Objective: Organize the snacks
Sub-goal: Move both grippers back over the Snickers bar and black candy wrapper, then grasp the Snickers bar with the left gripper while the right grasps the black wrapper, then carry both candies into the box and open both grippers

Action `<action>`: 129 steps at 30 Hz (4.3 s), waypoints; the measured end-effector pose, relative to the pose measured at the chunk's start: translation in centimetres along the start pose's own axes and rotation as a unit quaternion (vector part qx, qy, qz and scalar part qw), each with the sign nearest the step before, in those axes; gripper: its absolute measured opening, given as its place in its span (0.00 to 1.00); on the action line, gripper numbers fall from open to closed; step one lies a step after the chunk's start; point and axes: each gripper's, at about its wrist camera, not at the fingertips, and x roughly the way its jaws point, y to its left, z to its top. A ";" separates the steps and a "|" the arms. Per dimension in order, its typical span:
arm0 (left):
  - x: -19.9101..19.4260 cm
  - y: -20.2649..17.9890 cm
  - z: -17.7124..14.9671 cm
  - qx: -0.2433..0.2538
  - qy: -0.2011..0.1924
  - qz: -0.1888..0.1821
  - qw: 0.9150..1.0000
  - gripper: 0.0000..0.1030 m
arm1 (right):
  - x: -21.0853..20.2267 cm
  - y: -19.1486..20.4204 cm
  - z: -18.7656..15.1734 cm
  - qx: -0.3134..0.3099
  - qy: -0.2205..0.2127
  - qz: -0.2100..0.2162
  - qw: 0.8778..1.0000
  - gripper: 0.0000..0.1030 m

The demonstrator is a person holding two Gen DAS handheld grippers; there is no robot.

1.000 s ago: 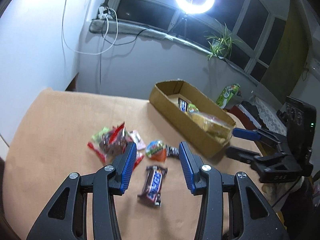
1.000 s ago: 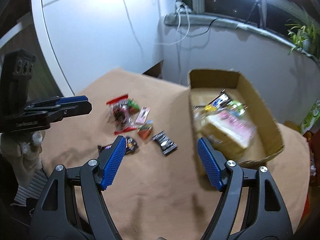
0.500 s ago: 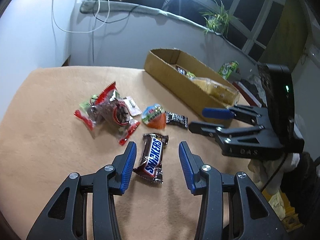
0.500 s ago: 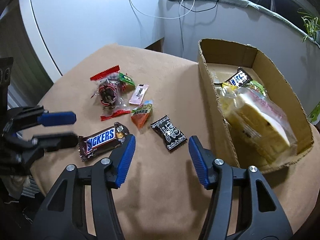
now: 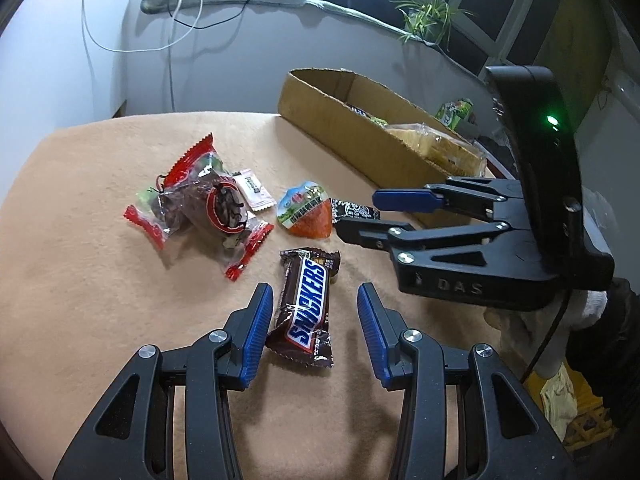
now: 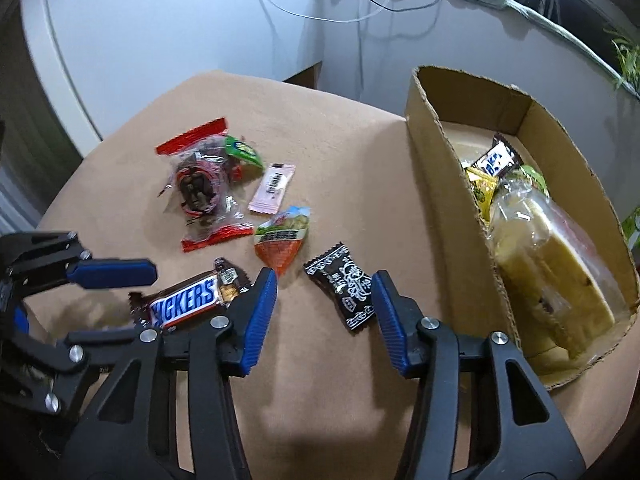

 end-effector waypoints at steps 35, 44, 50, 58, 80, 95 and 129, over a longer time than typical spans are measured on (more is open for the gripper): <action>2.0 0.7 -0.3 -0.009 0.012 0.011 1.000 0.27 | 0.4 -1.4 -1.2 0.039 0.010 0.002 0.999 0.20; 0.2 0.7 -0.3 -0.023 -0.008 0.007 1.000 0.27 | -3.0 -2.1 -1.7 0.072 -0.023 0.035 0.996 0.19; -1.2 1.0 -0.1 -0.039 -0.024 -0.002 0.999 0.27 | -5.8 -2.3 -1.7 0.078 -0.047 0.041 0.995 0.19; -2.1 0.5 2.2 -0.040 -0.054 -0.005 0.998 0.27 | -9.8 -4.3 -1.1 0.092 -0.087 0.032 0.991 0.19; 1.4 -2.3 12.6 0.004 -0.086 0.006 0.996 0.27 | -12.9 -13.5 -0.2 0.152 -0.122 -0.030 0.980 0.19; 7.5 -3.2 16.8 0.013 -0.057 0.015 0.998 0.27 | -10.4 -17.7 0.7 0.174 -0.102 -0.043 0.979 0.19; 8.9 -4.2 18.5 0.009 -0.051 0.028 0.998 0.51 | -10.5 -17.1 0.9 0.155 -0.110 -0.058 0.980 0.80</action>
